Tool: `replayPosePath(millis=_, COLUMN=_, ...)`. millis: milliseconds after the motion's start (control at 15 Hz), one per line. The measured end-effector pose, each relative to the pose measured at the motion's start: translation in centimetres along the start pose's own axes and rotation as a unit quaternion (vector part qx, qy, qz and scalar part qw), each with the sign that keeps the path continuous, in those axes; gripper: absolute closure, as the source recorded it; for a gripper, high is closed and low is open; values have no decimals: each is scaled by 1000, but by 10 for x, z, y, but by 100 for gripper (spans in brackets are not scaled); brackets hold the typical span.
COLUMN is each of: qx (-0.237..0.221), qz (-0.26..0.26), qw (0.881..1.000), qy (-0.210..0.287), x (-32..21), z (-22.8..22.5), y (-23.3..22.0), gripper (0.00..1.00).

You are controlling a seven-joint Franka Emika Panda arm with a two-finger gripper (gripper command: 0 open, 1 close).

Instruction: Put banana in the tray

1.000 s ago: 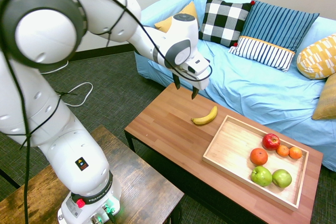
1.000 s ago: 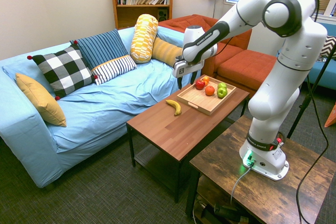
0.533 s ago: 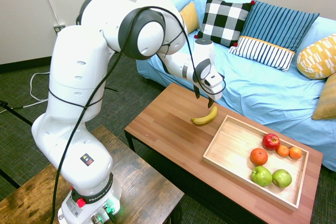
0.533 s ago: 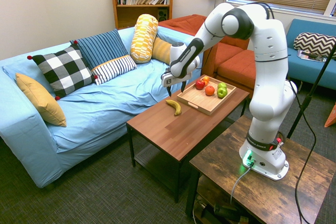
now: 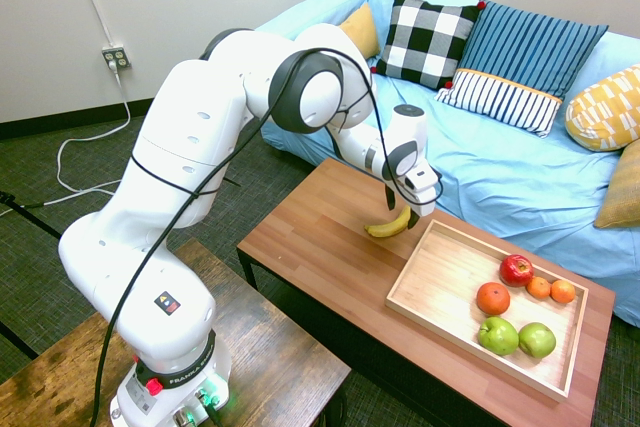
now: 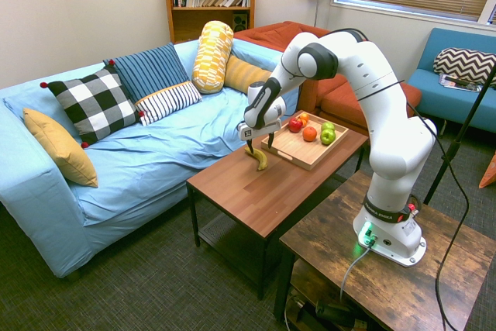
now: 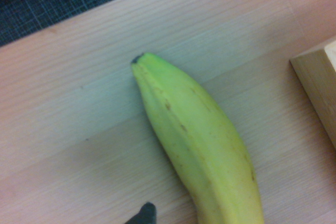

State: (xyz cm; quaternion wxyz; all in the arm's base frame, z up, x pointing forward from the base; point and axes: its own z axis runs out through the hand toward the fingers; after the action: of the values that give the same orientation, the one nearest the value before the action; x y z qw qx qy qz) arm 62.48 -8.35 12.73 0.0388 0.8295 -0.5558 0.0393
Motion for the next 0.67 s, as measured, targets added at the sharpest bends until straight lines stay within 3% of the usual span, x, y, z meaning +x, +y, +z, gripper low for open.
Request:
replayPosePath(millis=600, qx=-14, qz=0, qw=1000, qy=-26, x=14, z=31, y=7, gripper=0)
replayPosePath(millis=667, qx=-16, qz=-1, qw=999, qy=-29, x=13, z=35, y=5, gripper=100)
